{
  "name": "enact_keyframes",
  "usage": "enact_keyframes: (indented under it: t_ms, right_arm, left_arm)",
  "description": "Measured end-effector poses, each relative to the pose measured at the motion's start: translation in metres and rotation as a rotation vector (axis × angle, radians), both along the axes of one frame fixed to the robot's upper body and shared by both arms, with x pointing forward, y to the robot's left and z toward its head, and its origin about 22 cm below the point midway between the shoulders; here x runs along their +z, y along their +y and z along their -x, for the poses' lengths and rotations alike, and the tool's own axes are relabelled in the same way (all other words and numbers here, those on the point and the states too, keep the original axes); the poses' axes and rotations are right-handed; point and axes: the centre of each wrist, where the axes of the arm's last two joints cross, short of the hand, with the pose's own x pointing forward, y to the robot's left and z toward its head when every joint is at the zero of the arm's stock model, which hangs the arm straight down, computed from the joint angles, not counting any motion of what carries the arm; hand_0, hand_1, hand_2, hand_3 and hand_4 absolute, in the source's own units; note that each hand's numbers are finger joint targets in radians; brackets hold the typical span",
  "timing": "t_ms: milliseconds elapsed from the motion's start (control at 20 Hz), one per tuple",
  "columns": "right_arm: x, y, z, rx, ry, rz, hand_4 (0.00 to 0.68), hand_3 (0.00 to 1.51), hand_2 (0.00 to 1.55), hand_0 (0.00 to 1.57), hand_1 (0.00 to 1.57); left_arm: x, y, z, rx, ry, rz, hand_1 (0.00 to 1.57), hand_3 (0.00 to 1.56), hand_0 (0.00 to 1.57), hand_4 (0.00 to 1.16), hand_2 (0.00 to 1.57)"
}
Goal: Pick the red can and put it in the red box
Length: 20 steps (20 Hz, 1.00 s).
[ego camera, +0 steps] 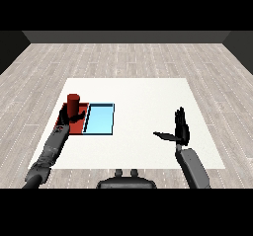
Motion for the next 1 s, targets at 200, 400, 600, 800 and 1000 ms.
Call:
enact_keyframes:
  t_ms: [200, 400, 600, 800, 1000]
  right_arm:
    - [-0.012, -0.003, -0.01, 0.0, 0.019, -0.014, 0.0, 0.0, 0.0, 0.0, 0.0]
    - [-0.016, -0.004, -0.021, -0.004, 0.025, -0.027, 0.0, 0.0, 0.0, 0.0, 0.0]
    - [-0.019, -0.002, -0.029, -0.013, 0.028, -0.029, 0.0, 0.0, 0.0, 0.0, 0.0]
    - [-0.024, 0.001, -0.03, -0.013, 0.02, -0.037, 0.0, 0.0, 0.0, 0.0, 0.0]
    - [-0.026, 0.003, -0.034, -0.009, 0.011, -0.044, 0.0, 0.0, 0.0, 0.0, 0.0]
  left_arm:
    - [-0.009, 0.006, -0.008, 0.044, 0.089, -0.015, 1.36, 1.28, 1.36, 0.95, 1.25]
    - [-0.025, 0.005, -0.004, 0.112, 0.24, -0.036, 0.67, 0.0, 0.67, 0.72, 0.67]
    - [-0.041, 0.009, 0.008, 0.177, 0.358, -0.026, 0.91, 0.15, 0.91, 0.71, 0.91]
    - [-0.046, 0.024, 0.019, 0.271, 0.403, 0.021, 1.49, 0.0, 1.49, 0.65, 1.34]
    - [-0.045, 0.038, 0.025, 0.264, 0.48, 0.068, 0.0, 0.0, 0.0, 0.0, 0.0]
